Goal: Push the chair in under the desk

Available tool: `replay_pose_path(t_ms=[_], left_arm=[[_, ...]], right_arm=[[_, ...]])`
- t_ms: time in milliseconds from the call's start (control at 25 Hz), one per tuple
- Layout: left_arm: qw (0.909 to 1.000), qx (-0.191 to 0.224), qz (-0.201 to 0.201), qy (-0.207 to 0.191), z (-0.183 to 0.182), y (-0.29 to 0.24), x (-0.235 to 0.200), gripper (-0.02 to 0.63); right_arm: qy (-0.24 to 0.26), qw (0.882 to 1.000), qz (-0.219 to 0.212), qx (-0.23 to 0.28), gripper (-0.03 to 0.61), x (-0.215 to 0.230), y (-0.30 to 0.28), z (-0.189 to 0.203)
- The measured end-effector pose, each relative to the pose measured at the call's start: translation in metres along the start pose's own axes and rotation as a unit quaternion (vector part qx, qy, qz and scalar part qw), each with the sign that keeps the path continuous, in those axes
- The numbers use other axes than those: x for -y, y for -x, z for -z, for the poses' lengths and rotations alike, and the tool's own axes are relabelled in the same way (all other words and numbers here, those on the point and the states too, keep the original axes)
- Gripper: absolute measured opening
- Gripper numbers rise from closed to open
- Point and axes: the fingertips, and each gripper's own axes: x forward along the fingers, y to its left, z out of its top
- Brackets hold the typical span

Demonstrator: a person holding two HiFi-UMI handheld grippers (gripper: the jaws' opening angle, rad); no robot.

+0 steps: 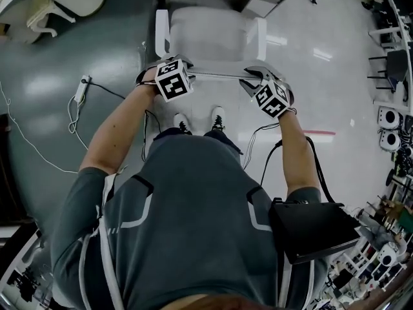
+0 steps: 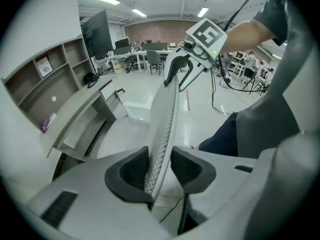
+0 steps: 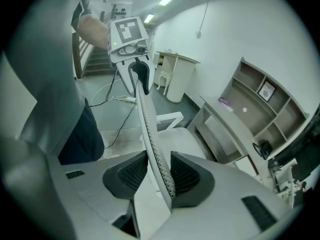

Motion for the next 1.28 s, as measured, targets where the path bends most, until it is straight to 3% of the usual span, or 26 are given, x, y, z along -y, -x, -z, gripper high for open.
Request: replay_pose_path(t_ms=[160,440,720,960,1280], left_arm=[[0.9997,0.008,-0.018,-0.012,0.004,0.001,-0.014,0.141],[1.0,-0.002,-0.001,0.0,0.017,0.007,-0.054,0.15],[0.9998,-0.006,-0.007,-0.019,0.011,0.002,-0.084,0.149],[0.9981,0.008,-0.052,-0.03,0.004,-0.003,-0.117,0.149],[0.9972,0.007,-0.069,-0.025,-0.01,-0.015,-0.172,0.16]], right_arm=[[-0.012,1.0,0.003,-0.006,0.16,0.009,-0.007,-0.008],[-0.029,0.999,0.009,-0.013,0.161,0.034,-0.03,-0.031],[-0.048,0.998,-0.042,-0.025,0.156,0.058,-0.041,-0.036],[-0.043,0.998,-0.042,-0.022,0.156,0.091,-0.054,-0.042],[-0.054,0.997,-0.051,-0.019,0.161,0.146,-0.072,-0.052]])
